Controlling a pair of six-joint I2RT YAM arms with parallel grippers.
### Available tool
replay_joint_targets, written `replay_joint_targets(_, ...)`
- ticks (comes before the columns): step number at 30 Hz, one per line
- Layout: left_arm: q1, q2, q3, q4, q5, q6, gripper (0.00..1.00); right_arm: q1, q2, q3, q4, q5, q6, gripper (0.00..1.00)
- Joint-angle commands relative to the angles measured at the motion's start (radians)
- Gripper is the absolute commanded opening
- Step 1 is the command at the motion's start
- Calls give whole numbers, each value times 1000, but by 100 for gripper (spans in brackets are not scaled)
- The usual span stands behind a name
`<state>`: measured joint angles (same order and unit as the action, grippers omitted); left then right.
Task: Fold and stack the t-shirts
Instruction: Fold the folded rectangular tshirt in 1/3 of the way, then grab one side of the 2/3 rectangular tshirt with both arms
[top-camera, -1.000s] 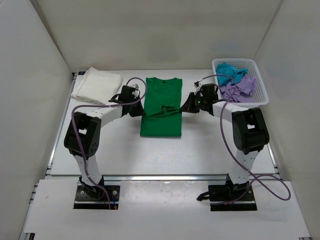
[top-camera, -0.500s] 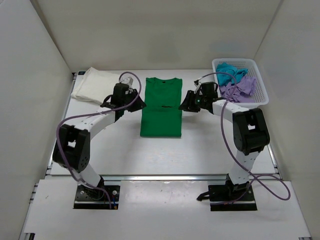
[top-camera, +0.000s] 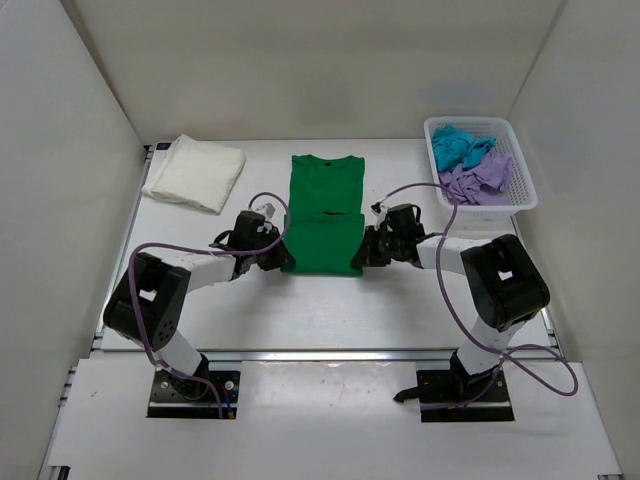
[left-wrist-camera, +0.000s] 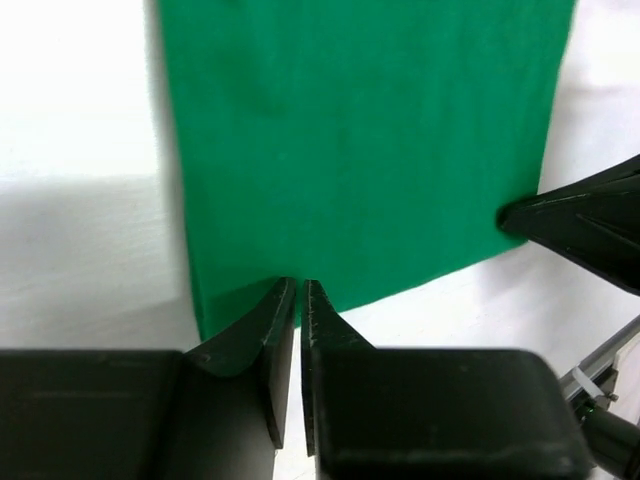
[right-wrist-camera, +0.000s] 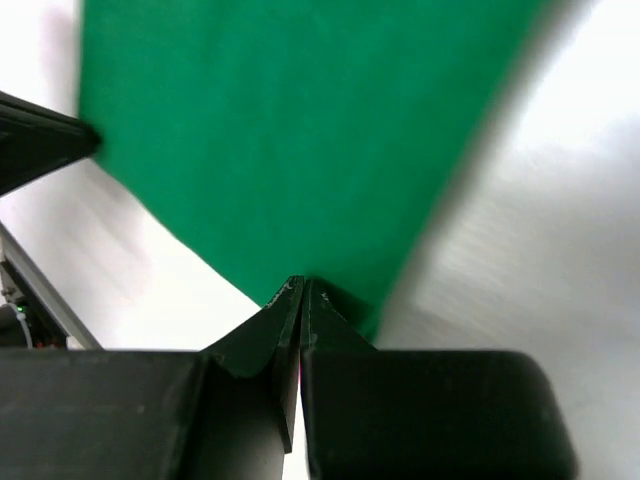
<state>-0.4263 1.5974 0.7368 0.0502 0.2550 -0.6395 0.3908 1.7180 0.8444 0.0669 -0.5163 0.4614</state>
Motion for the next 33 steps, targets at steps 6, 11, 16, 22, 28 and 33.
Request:
replay_joint_targets(6, 23, -56, -92, 31, 1, 30, 33, -38, -32, -139, 143, -1, 30, 0)
replay_joint_targets(11, 53, -155, -132, -4, -43, 41, 48, -40, -118, -174, 134, 4, 28, 3)
replay_joint_targets(16, 70, -177, -165, -12, -40, 38, 53, -41, -233, -255, 142, -1, 40, 29)
replay_joint_targets(22, 54, -114, -166, 34, -43, 8, 49, -72, -204, -320, 180, -8, 51, 38)
replay_joint_targets(28, 54, -48, -165, 74, -45, -17, 38, -81, -118, -305, 260, -45, 91, 39)
replay_joint_targets(33, 43, -28, -160, 86, -59, -25, 29, -75, -54, -295, 327, -54, 145, 34)
